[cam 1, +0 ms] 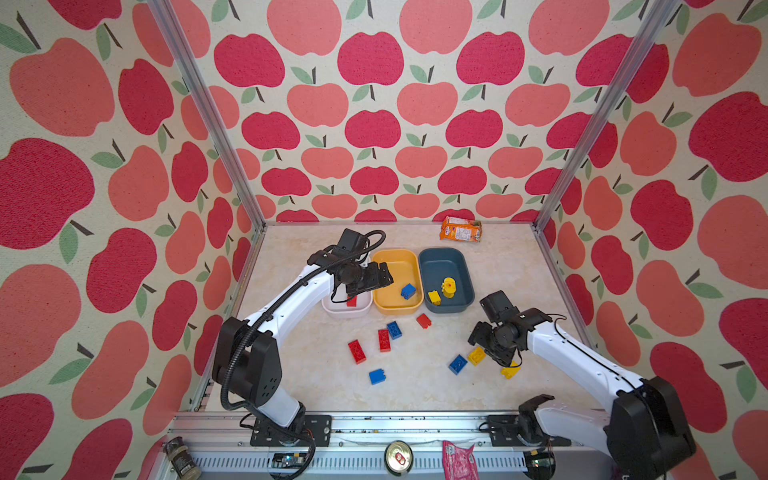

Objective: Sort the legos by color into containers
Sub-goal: 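Grasp the small yellow brick near the robot with the right gripper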

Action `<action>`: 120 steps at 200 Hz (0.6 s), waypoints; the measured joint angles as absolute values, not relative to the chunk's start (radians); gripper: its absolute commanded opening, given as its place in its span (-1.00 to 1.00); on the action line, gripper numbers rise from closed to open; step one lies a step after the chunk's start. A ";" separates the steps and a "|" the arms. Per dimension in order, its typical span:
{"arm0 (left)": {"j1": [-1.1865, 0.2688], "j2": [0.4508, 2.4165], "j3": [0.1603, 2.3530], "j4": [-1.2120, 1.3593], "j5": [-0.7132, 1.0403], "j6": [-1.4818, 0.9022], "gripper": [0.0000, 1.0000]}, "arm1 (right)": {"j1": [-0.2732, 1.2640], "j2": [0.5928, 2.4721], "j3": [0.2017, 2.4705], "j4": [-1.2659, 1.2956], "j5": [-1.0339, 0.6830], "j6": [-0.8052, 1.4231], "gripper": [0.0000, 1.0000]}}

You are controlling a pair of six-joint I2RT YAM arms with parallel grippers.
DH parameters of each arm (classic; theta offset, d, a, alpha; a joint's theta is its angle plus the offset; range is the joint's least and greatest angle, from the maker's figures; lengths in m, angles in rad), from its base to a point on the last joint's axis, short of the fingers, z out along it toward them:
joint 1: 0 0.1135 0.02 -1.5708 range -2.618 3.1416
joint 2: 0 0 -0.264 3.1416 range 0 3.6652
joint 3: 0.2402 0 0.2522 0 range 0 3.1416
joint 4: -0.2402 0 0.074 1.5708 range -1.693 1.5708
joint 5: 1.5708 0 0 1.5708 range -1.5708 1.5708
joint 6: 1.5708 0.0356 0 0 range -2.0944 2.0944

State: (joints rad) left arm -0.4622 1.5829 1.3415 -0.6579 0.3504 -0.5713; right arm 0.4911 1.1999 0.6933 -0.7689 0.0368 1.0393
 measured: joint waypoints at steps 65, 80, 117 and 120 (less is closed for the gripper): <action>-0.428 1.523 1.276 -0.643 0.357 -0.586 0.85 | 0.513 1.309 0.693 -0.721 0.037 1.055 0.33; -0.421 1.516 1.266 -0.641 0.357 -0.587 0.85 | 0.520 1.323 0.693 -0.721 0.037 1.058 0.27; -0.406 1.510 1.259 -0.636 0.358 -0.589 0.85 | 0.532 1.353 0.693 -0.713 0.039 1.073 -0.04; -0.405 1.510 1.258 -0.635 0.358 -0.589 0.86 | 0.534 1.354 0.693 -0.712 0.039 1.075 -0.05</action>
